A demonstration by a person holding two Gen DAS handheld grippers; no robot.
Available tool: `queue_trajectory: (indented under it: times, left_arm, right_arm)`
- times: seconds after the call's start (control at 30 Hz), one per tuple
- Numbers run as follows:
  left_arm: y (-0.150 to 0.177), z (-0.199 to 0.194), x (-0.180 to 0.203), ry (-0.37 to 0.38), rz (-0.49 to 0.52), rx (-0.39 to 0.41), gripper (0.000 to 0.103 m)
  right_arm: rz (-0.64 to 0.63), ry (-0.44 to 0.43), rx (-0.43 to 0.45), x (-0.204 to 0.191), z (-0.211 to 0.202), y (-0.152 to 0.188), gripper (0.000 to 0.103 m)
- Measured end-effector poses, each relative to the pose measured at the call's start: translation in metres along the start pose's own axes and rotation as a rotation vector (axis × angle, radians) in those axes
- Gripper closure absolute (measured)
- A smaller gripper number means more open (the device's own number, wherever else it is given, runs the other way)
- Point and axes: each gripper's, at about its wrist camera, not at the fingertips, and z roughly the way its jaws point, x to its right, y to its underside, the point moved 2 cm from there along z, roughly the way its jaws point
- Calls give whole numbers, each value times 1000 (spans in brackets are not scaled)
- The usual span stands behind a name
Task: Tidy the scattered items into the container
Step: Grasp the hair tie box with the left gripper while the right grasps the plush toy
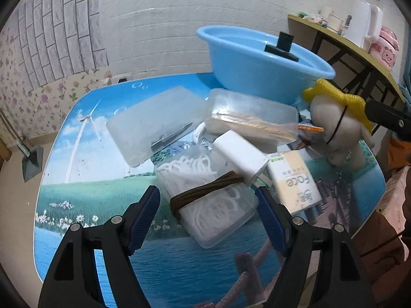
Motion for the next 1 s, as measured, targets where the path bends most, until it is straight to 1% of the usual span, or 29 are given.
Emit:
queue_trajectory:
  times: [0.1,0.13,0.23,0.3,0.4,0.43,0.47,0.5,0.57,0.67,1.0]
  left_arm:
    - [2,-2,-2,13,-12,5,27]
    - [2,-3,-2,15,-9,12,35]
    - [4,-6,-4,32,-10,25,38]
    - [5,-8,-5,36,-9,28,39]
    - [7,-9,-7,34,-9,30,39]
    - [7,-10,-7,34,-9,31,39]
    - [7,-10,-7,33,-8,31,39]
    - [8,-11,-8,33,-6,30,39]
    - [10,-12,-9,33,-6,32,39]
    - [12,-15,-9,37,-5,34,39]
    - [24,-24,-13,18,-1,30,39]
  right_arm:
    - [-18,30,-13,-1,5,2,15]
    - [-18,34,-18,-1,7,2,15]
    - [-11,56,-30,3,13,4,15]
    - [1,72,-41,8,18,5,15]
    - [15,68,-57,10,23,8,16]
    - [17,68,-57,11,24,9,20]
    - [17,70,-57,11,24,10,28]
    - [10,86,-59,11,24,11,47]
    - [6,79,-62,13,23,11,51]
    - [14,67,-57,13,18,11,54]
    - [-13,65,-10,0,-4,14,54]
